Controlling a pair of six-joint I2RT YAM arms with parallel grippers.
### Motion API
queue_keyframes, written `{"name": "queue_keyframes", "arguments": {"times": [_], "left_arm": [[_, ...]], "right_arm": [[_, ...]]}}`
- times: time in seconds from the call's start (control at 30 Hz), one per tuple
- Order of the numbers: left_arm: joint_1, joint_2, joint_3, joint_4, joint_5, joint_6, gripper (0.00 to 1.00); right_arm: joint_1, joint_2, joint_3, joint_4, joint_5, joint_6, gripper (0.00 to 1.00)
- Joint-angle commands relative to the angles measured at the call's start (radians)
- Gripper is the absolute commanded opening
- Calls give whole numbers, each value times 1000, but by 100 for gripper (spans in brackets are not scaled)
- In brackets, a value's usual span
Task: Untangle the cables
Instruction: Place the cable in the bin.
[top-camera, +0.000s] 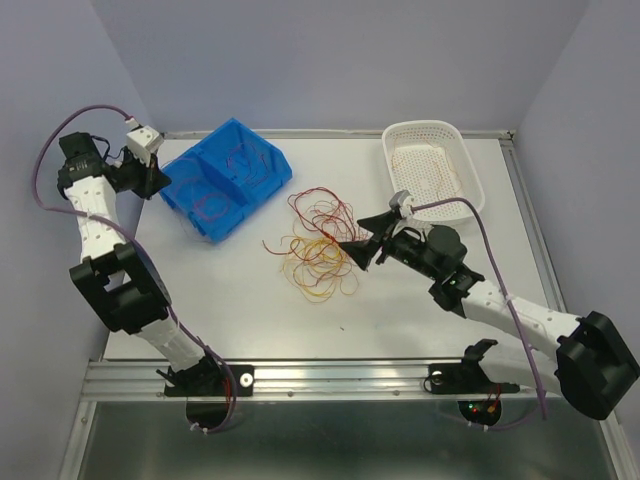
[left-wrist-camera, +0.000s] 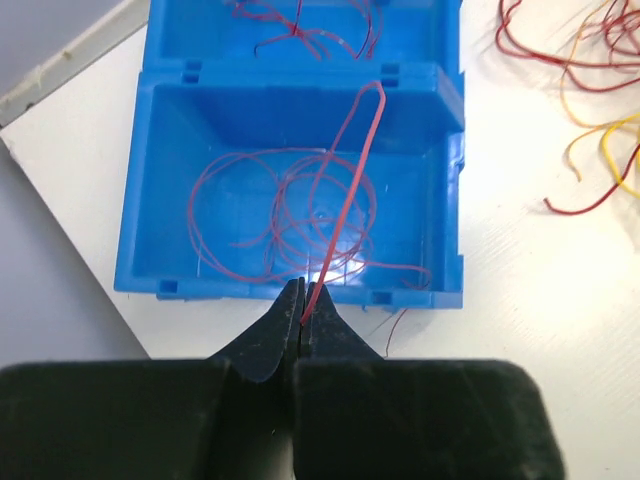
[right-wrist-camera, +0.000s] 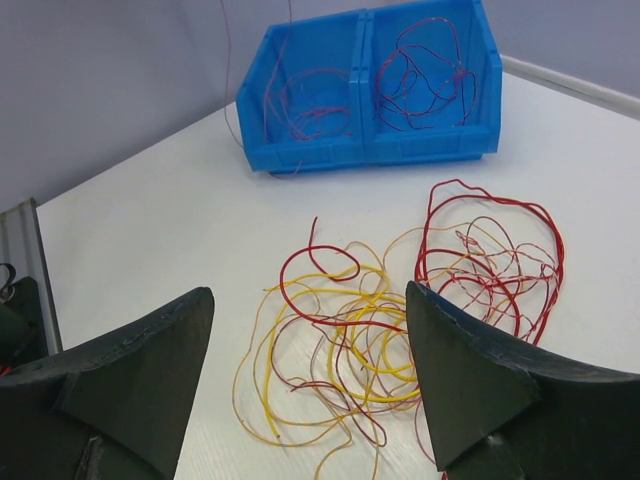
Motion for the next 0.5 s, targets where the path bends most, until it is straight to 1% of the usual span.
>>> {"name": "queue_keyframes", "arguments": {"times": [0.0, 0.03, 0.07, 0.1, 0.13, 0.17, 0.2, 0.27, 0.37, 0.43, 0.47], "left_arm": [[-12, 21, 107, -89, 110, -68, 0], [-15, 39, 131, -110, 130, -77, 0], [-27, 50, 191, -145, 155, -55, 0], [-38, 64, 225, -244, 179, -38, 0], [-63, 84, 278, -290, 183, -24, 0], [-78, 90, 297, -370, 184, 14, 0], [-90, 89, 306, -394, 184, 14, 0], [-112, 72, 311, -410, 181, 5, 0], [-130, 32, 295, -326, 195, -83, 0], [-133, 23, 314, -310, 212, -137, 0], [-136, 29, 349, -316, 241, -156, 0]], "right_arm": [[-6, 11, 33, 20, -1, 0, 82], [-6, 15, 34, 20, -1, 0, 82], [-8, 18, 37, 19, -1, 3, 82], [-8, 22, 39, 19, -1, 5, 82], [-8, 24, 40, 17, -2, 5, 82], [-8, 25, 42, 17, -2, 6, 82], [-8, 25, 43, 17, -2, 8, 82], [-9, 28, 48, 15, -5, 10, 81], [-9, 41, 57, 14, -18, 14, 81], [-9, 47, 62, 14, -22, 16, 81], [-9, 53, 65, 14, -22, 16, 81]]}}
